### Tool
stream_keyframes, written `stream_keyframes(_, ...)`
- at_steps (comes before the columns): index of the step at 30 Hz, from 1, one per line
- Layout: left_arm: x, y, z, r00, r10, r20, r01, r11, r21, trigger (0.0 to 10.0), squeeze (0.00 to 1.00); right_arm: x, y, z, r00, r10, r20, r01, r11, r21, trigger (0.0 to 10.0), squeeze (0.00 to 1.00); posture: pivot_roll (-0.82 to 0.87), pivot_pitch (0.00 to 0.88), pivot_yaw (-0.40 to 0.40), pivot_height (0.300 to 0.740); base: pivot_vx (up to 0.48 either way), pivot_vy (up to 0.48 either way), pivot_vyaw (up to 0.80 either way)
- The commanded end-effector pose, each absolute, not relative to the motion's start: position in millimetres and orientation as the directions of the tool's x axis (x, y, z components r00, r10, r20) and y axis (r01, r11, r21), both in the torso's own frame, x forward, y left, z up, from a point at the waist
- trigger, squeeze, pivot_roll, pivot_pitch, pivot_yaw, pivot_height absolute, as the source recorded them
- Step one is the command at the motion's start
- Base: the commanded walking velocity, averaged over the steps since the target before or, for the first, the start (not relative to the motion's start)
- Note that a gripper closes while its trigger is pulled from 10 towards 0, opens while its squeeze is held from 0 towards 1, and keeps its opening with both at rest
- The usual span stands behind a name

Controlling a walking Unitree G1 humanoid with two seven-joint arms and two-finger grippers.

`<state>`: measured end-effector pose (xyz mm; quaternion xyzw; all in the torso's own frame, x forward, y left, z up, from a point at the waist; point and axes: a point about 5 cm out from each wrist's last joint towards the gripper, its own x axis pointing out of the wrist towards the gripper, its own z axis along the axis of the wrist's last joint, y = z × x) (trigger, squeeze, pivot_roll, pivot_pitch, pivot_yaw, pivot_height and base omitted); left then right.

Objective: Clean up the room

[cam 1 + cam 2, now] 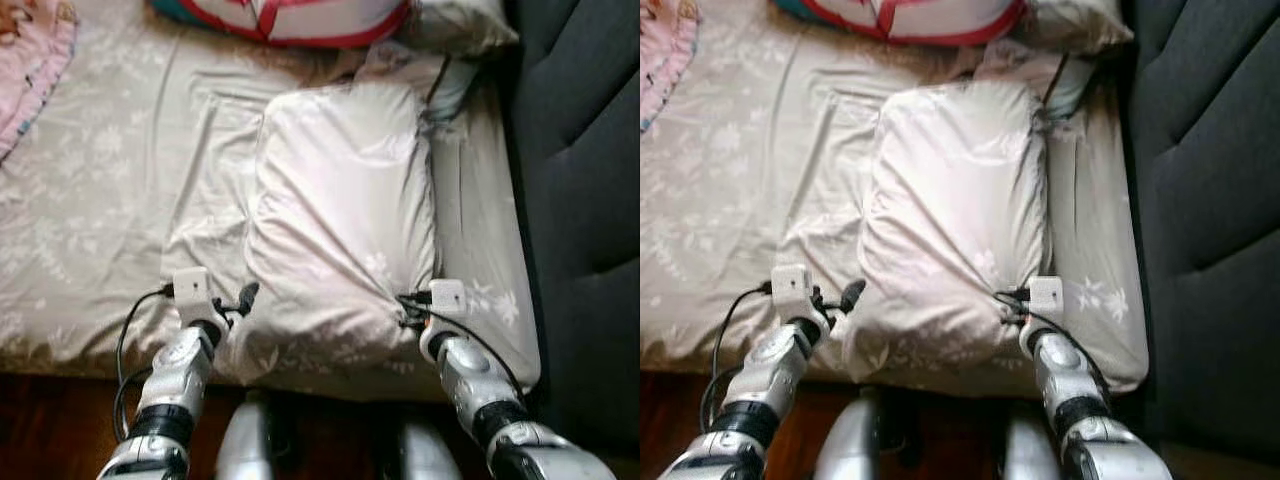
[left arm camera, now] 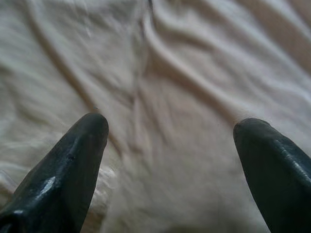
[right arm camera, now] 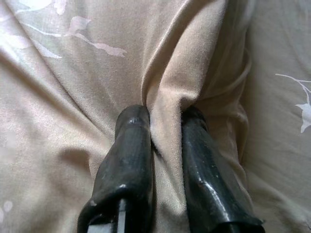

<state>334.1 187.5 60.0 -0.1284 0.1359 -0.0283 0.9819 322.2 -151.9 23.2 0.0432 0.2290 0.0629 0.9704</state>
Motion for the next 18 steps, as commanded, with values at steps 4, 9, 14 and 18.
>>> stream_keyframes(4,327.9,173.8,40.2,0.928,-0.155,-0.338,0.064,0.962,-0.264,10.0,0.0,288.1,-150.2,-13.6,0.803,0.18,-0.569,-0.114,0.982,0.15,0.0,0.0,-0.18,0.407,-0.021,0.672,0.0,0.0,0.0)
stream_keyframes(9,330.2,170.3,38.7,0.924,-0.169,-0.343,0.062,0.951,-0.302,10.0,0.0,284.4,-152.8,-15.9,0.803,0.186,-0.566,-0.123,0.981,0.147,0.0,0.0,-0.22,0.411,-0.037,0.672,0.0,0.0,0.0)
stream_keyframes(14,330.1,169.5,36.8,0.925,-0.144,-0.353,0.049,0.963,-0.264,10.0,0.0,282.4,-156.4,-16.5,0.806,0.188,-0.561,-0.128,0.981,0.145,0.0,0.0,-0.25,0.423,-0.059,0.672,0.0,0.0,0.0)
stream_keyframes(18,330.0,169.8,35.8,0.929,-0.11,-0.352,0.022,0.969,-0.245,10.0,0.0,280.5,-157.5,-16.9,0.807,0.197,-0.556,-0.139,0.98,0.144,0.0,0.0,-0.27,0.431,-0.073,0.672,0.0,0.0,0.0)
